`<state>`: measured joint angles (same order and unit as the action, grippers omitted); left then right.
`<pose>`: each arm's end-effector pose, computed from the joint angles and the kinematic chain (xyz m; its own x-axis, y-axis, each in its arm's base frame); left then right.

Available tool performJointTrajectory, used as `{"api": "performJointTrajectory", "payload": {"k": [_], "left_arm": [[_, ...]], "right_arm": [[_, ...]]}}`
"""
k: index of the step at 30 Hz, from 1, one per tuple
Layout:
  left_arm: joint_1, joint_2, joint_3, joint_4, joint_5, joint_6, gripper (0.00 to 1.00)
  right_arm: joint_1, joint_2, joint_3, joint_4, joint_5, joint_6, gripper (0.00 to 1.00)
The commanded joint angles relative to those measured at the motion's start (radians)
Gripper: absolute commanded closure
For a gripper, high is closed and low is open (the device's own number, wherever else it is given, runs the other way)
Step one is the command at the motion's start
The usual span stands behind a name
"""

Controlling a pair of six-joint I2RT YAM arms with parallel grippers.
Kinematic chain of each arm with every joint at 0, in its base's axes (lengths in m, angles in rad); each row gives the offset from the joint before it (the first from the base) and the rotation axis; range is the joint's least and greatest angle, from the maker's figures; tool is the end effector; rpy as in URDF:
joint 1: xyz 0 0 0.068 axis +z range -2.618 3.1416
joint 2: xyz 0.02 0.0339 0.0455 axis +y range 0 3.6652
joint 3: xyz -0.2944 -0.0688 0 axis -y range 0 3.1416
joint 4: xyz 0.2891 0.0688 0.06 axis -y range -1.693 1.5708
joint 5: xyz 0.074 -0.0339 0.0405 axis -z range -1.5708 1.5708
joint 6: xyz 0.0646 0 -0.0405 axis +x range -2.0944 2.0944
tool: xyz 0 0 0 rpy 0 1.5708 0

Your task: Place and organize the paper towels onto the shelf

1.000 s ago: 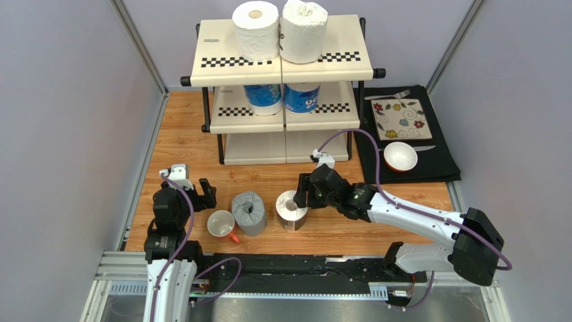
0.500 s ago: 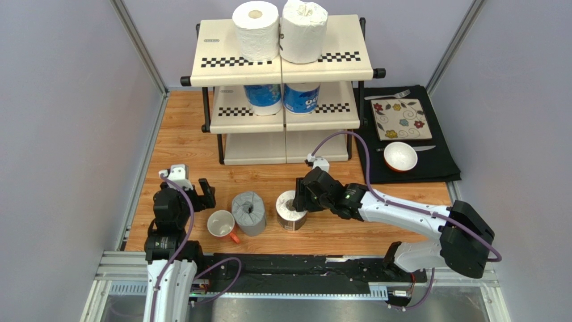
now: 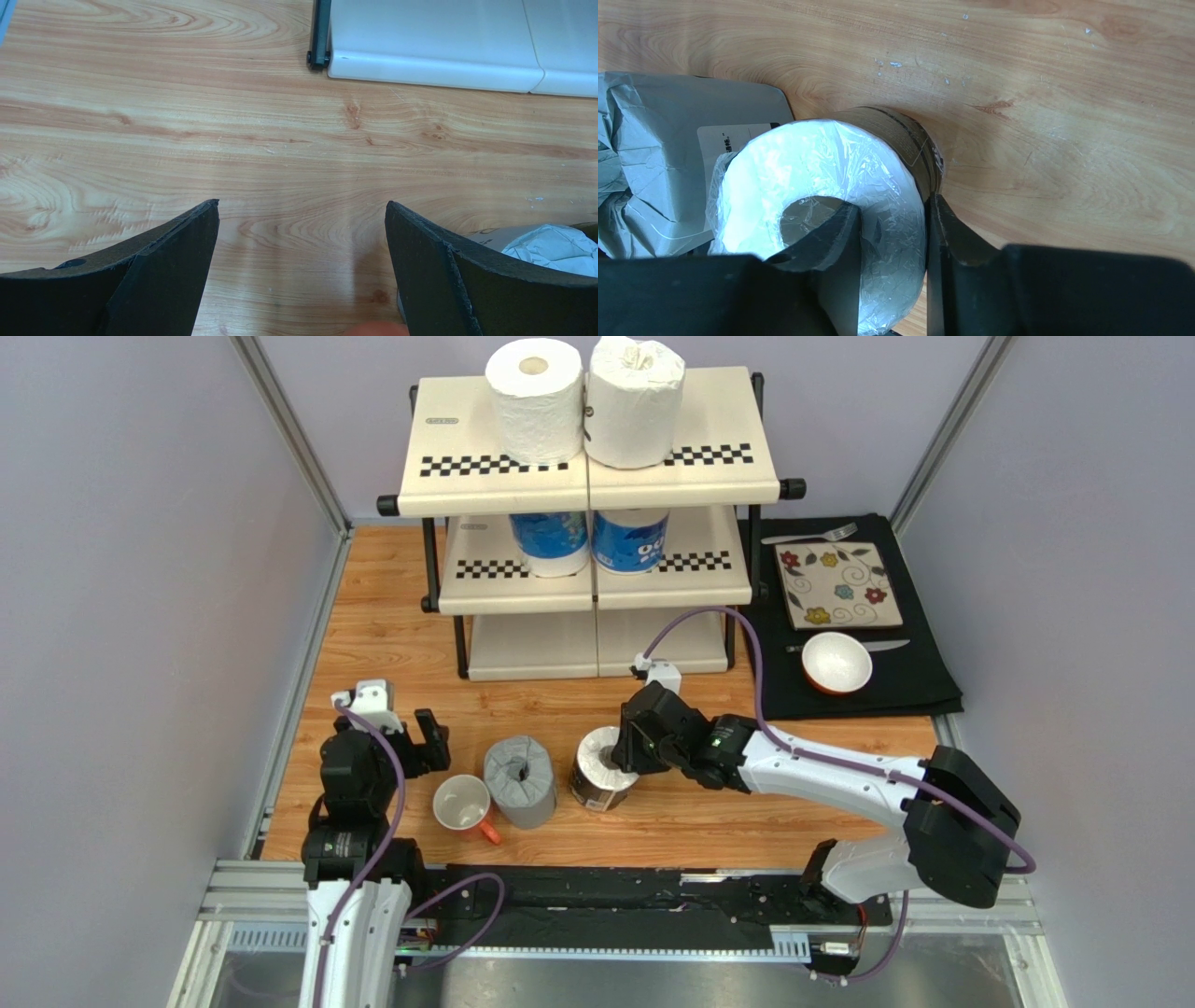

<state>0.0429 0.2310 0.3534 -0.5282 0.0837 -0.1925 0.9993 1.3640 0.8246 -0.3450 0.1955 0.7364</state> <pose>0.1403 0.0006 0.2211 -0.3936 -0.2077 -0.8955 -0.0421 0.9772 -0.2082 0.1866 0.2670 0.1984 -0.8194 -0.0561 -0.5705 -0.2809 0.9068 0.3143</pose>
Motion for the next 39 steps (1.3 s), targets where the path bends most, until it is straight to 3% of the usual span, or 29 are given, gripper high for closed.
{"api": "performJointTrajectory", "payload": {"k": [1,13,24,39], "left_arm": [[-0.008,-0.015,-0.005,0.023,-0.012,0.008,0.04],[-0.014,-0.019,-0.008,0.023,-0.022,0.007,0.04],[-0.025,-0.016,-0.008,0.023,-0.025,0.007,0.04],[-0.04,-0.032,-0.011,0.022,-0.045,0.002,0.04]], "right_arm": [[0.005,-0.032,0.008,0.004,0.068,-0.003,0.81],[-0.053,-0.08,0.09,0.06,0.352,-0.061,0.88],[-0.217,0.032,0.114,0.336,0.34,-0.149,0.88],[-0.254,0.208,0.159,0.619,0.361,-0.183,0.89]]}}
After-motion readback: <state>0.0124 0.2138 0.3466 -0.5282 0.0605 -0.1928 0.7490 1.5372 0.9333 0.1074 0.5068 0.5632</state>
